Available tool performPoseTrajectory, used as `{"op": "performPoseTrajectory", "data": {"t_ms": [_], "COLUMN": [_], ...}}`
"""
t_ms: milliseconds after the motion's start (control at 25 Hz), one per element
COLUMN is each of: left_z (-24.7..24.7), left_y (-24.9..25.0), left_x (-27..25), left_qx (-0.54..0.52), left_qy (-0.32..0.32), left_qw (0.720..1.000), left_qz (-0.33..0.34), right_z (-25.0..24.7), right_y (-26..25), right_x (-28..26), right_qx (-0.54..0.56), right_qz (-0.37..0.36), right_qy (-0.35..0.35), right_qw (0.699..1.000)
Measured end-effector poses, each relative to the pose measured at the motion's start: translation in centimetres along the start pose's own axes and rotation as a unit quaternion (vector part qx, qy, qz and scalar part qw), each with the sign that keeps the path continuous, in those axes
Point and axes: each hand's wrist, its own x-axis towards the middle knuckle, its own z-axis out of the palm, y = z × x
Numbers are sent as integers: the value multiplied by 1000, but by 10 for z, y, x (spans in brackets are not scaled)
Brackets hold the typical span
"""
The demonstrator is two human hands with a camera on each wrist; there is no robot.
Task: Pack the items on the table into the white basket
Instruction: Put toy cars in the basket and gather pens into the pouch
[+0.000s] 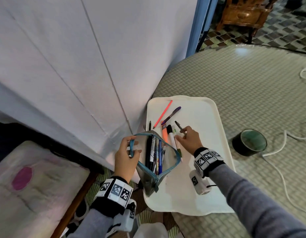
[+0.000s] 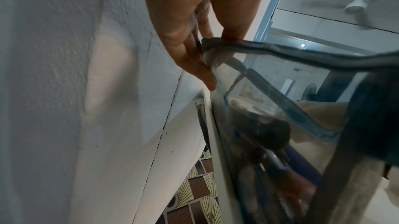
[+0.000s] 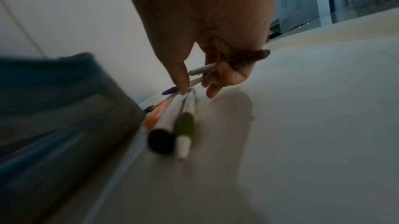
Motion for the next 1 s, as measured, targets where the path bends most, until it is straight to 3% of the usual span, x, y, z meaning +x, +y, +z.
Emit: {"op": "performPoseTrajectory", "data": {"t_ms": [240,320,400,560,640,720,800,920,1000], "left_z": [-3,-5,-7,-8,-8,-7,-8,-13,-15], "left_y": [-2,1,4,11,15,17,19,17,15], "left_x": [-1,-3,-4,-5,-6,-5,-4,-1,-1], "left_qx": [33,42,43,37,38,44,39,51,58], "left_qy": [-1,-22,-50,-75,-96,-128,-150,-167,-170], "left_qw": [999,999,998,997,995,991,988,985,984], "left_qz": [13,14,10,-1,-10,-8,-6,5,3], "right_z": [24,19,5,-27,-29,-14,9,28,25], "right_y": [-2,-7,-17,-66,-95,-108,-102,-81,-82], "right_x": [-15,-17,-18,-35,-58,-77,-93,-104,-107], "right_qx": [-9,-64,-57,151,294,367,325,86,-22], "right_qz": [22,42,64,-30,-83,-98,-89,-105,-114], "right_qy": [-6,-19,10,100,58,-18,-70,-118,-193], "right_qw": [1000,997,996,983,950,925,939,984,974]}}
